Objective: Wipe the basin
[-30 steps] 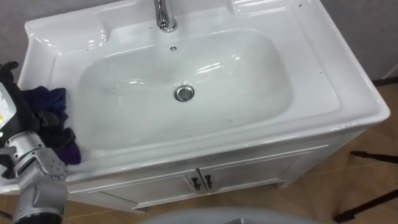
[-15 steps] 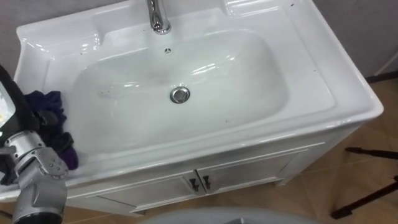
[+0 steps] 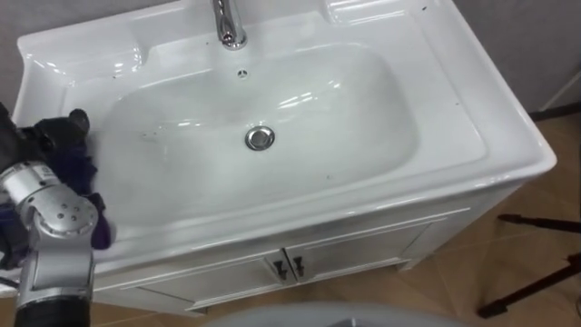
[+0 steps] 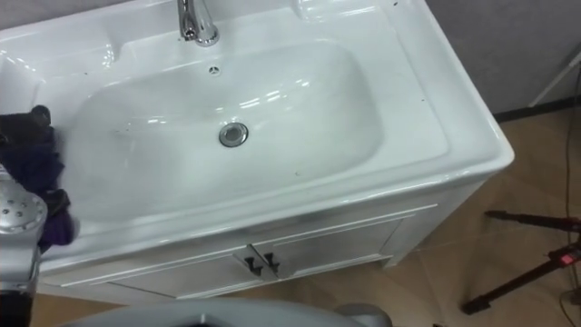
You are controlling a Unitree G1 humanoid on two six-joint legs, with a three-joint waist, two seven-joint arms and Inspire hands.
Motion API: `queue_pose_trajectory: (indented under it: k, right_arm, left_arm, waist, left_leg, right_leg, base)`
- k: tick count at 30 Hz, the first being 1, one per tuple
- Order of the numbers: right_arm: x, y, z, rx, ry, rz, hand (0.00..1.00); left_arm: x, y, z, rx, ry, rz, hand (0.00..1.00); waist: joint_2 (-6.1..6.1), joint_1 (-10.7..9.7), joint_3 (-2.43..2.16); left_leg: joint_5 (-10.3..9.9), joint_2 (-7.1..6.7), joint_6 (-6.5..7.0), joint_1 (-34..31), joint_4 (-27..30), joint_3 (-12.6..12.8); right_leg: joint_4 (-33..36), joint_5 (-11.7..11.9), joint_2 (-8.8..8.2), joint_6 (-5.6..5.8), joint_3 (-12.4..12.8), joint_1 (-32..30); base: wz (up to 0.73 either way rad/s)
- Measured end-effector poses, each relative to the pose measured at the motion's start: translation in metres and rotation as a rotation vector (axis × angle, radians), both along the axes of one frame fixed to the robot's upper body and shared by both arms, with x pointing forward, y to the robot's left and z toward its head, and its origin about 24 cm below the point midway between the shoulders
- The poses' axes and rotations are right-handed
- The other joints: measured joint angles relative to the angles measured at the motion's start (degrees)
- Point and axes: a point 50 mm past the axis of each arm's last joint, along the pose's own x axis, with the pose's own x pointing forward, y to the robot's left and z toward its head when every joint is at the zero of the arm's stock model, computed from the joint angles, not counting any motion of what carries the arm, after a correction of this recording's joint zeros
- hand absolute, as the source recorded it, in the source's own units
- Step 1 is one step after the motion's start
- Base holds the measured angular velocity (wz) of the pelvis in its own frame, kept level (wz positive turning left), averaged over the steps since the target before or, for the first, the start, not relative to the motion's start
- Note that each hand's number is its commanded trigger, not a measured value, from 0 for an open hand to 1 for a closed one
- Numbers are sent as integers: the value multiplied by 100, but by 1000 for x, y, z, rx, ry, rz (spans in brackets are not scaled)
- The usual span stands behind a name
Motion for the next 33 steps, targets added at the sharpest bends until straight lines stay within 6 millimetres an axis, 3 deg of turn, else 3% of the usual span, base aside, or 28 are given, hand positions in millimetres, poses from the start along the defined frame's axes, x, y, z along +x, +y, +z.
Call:
queue_pose_trajectory:
  k: [10, 16, 20, 25, 28, 29, 31, 33]
  right_arm:
    - [2, 2, 0, 16, -25, -1, 0]
    - [-2, -2, 1, 4, -16, -15, 0]
    - [-6, -5, 1, -1, -10, -30, 0]
    - [-19, -9, 3, -12, 32, -23, 0]
    - [-22, -12, 4, -25, 43, -9, 0]
    - [-22, -13, 4, -31, 48, -9, 0]
    - [-21, -15, 5, -36, 53, -3, 0]
    - [-19, -18, 6, -43, 53, 16, 0]
  left_arm:
    - [8, 3, 22, -27, -122, 6, 0]
    - [9, 18, 41, -13, -209, 78, 0]
    - [-3, 39, 51, 20, -250, 176, 0]
    - [-21, 63, 61, 75, -266, 279, 0]
    - [-44, 86, 61, 105, -237, 386, 0]
    - [-50, 94, 55, 107, -210, 430, 0]
    - [-61, 106, 42, 71, -155, 492, 0]
    - [-84, 120, 26, 10, -113, 587, 0]
  waist:
    - [-28, 106, 17]
    - [89, 121, 11]
    - [156, 164, 19]
    - [166, 504, 14]
    - [171, 718, 7]
    - [181, 789, -2]
    - [205, 995, -64]
    - [188, 1128, -91]
  left_leg:
    - [0, 4, 0, -5, -16, 142]
    - [0, 13, 0, 0, -15, 150]
    - [0, 20, 0, 2, -14, 152]
    - [0, 11, 0, -23, -17, 120]
    - [0, -3, 0, -41, -14, 53]
    - [0, -17, 0, -70, -11, -26]
    - [0, -35, 0, -109, -8, -33]
    - [0, -53, 1, -114, -8, -70]
  right_leg:
    - [64, 1, 19, 0, 136, -48]
    - [71, 2, 33, -1, 150, -46]
    - [82, 2, 45, -4, 167, -65]
    - [81, 2, 31, -4, 136, -75]
    - [72, -2, 5, 1, 70, -67]
    - [74, -8, -23, 9, -9, -71]
    - [86, -17, -41, 21, -38, -132]
    - [87, -25, -64, 36, -101, -135]
  base:
    - [-9]
    - [-1]
    - [-3]
    - [2]
    - [10]
    - [25]
    - [17]
    - [14]
